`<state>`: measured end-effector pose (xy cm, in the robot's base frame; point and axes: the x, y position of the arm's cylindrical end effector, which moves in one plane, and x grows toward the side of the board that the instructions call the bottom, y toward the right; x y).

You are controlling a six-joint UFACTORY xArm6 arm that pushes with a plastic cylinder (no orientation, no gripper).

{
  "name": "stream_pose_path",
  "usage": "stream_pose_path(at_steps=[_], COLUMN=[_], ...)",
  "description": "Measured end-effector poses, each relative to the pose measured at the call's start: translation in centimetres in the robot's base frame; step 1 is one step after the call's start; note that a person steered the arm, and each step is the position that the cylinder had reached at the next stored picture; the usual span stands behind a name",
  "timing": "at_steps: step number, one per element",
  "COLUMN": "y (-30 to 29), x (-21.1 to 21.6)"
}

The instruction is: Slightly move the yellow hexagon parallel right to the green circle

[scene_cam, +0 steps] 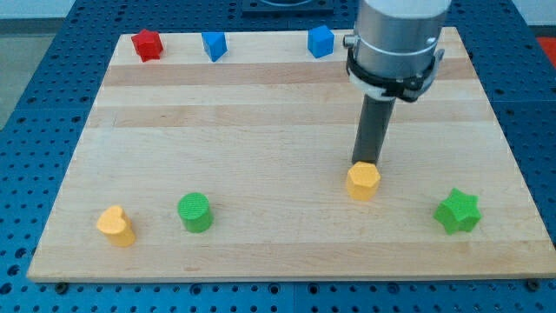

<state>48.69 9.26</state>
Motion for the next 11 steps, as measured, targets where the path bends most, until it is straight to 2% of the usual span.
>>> stream_pose_path(at_steps=[2, 4, 7, 8, 9, 10, 11], y=[0.9, 6.2, 3.3, 1.8, -1.0, 3.3, 2.9], x=[4.4, 5.5, 9.4, 6.3, 5.3, 5.7, 8.2])
